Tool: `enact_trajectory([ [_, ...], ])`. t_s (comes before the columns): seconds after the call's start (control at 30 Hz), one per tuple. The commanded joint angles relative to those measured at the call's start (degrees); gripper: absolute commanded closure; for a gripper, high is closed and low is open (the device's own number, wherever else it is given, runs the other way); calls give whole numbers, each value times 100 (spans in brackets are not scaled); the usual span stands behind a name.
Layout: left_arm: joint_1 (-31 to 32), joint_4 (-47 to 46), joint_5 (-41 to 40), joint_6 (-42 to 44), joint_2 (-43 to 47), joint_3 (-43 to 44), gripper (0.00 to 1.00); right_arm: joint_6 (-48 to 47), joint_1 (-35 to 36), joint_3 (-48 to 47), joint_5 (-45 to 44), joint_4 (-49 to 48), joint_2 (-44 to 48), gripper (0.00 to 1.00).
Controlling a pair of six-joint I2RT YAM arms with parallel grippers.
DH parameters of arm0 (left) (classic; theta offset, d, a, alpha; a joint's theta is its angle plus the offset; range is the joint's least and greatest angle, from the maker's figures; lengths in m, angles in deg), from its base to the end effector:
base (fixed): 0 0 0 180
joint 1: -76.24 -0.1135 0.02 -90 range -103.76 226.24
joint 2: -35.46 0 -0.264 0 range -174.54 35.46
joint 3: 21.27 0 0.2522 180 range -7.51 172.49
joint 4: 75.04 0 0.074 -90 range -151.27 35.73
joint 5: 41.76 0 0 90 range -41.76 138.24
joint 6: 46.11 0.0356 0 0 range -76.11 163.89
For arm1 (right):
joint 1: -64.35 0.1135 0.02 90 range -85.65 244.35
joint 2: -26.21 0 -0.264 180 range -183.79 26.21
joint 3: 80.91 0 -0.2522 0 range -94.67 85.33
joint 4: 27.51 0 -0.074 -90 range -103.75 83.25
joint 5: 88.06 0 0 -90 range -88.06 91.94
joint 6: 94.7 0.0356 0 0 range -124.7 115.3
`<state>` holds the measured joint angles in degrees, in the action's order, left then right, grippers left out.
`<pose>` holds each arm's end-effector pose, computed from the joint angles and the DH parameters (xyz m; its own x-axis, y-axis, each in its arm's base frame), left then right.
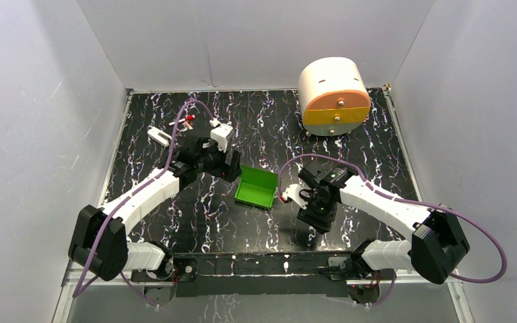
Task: Fold the paper box
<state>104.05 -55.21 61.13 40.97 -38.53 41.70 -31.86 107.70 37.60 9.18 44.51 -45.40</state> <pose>0.2511 -0.1414 0.2633 -0.4848 0.1996 -0.8516 0.6003 0.7840 -0.1580 0.1423 0.1405 0.2114 -0.3243 -0.9289 -0.1787 -0.9459 0.3209 0.0487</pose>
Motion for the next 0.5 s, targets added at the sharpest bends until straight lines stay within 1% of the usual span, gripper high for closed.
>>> enact_trajectory([
  [0.0,-46,-129,371,229,-114,86,11,-10,-88,-75,16,-13,-15,44],
  [0.47,-48,-220,353,482,-106,-184,12,-10,-118,78,16,-13,200,44],
])
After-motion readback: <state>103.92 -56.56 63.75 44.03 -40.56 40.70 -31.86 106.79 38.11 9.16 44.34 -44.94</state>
